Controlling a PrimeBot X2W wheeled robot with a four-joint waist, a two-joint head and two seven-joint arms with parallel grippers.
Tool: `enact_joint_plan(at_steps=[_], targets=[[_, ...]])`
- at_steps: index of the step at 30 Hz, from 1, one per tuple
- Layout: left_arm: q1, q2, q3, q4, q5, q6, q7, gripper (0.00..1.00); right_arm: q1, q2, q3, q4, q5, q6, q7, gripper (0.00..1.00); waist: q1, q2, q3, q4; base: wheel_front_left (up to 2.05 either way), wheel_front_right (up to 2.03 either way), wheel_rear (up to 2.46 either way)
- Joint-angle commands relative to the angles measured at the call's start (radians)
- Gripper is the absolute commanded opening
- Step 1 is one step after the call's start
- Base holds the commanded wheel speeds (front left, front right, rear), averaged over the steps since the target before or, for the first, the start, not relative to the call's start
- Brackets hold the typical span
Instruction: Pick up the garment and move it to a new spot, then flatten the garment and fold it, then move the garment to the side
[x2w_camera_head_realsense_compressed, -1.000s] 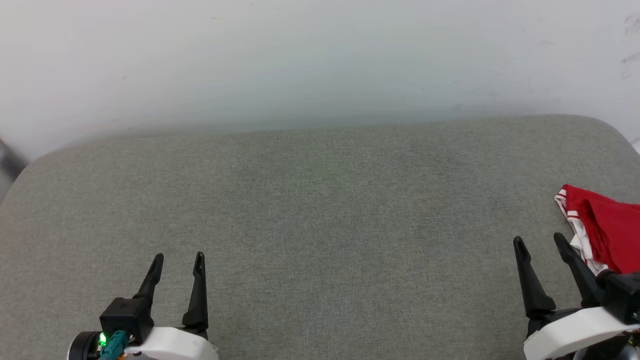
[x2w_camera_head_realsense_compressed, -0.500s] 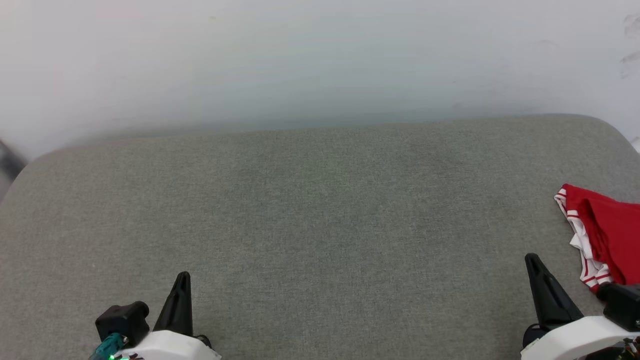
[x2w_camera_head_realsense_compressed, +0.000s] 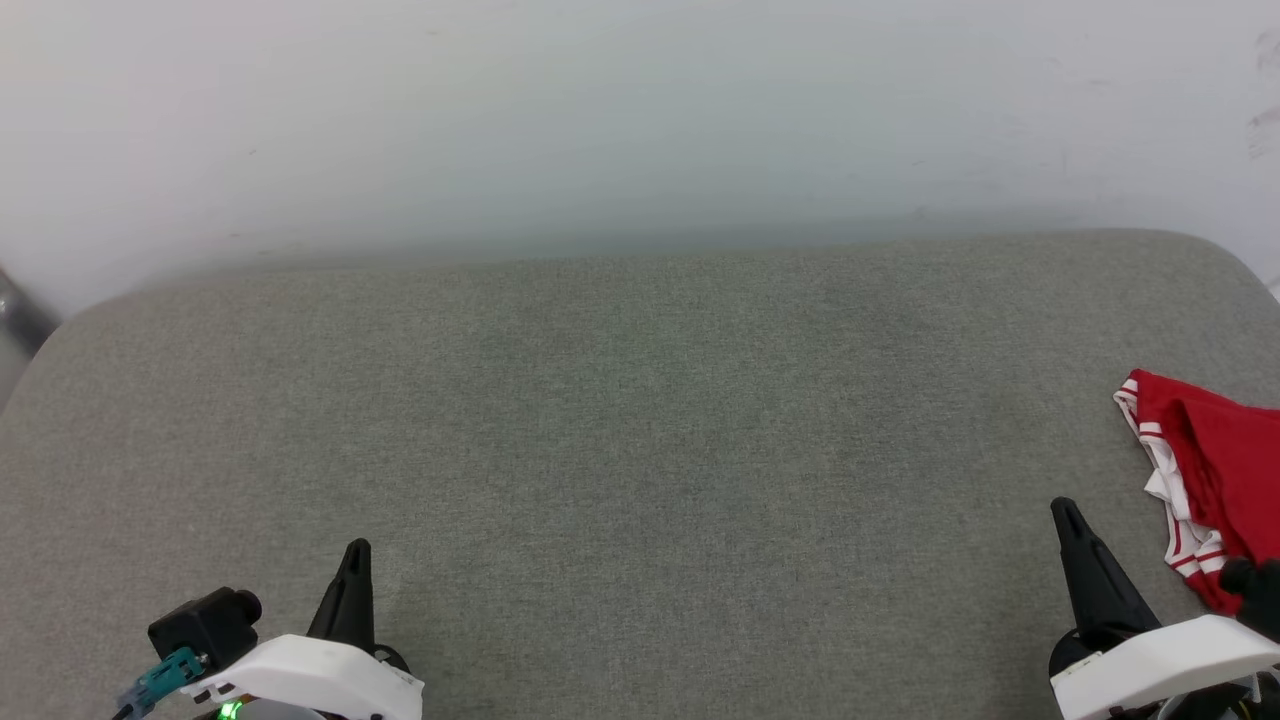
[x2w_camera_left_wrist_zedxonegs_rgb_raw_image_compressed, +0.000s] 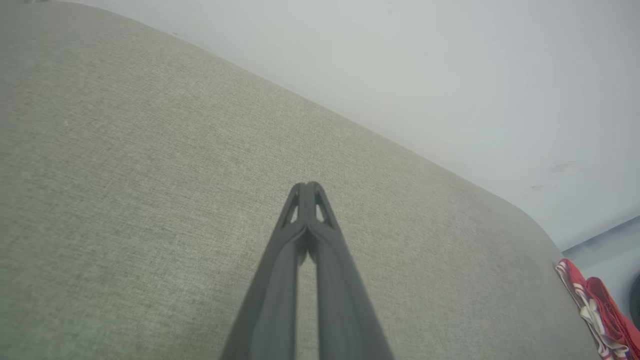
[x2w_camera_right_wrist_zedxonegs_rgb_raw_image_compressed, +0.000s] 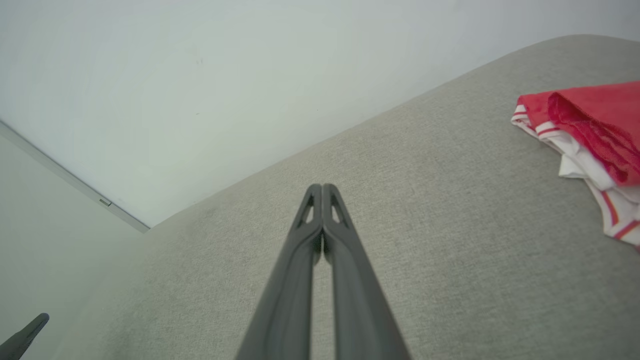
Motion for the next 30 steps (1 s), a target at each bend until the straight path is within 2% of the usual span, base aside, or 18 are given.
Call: enact_joint_plan(at_steps=[1,30], targets=[[-0.031,-0.004,0.020,-0.006,-0.030,-0.014,0.007,0.00,-0.032,0.001,-0.006,-0.004,0.042,0.000,0.004,0.00,0.0000,0.0000,0.000,0.001,0.00,0.00,0.00],[-0.069,-0.090,0.147,0.046,-0.330,-0.127,0.101,0.00,-0.090,0.018,-0.027,0.081,0.422,0.000,0.032,0.00,-0.0001,0.0000,0.003,0.012,0.00,0.00,0.00]])
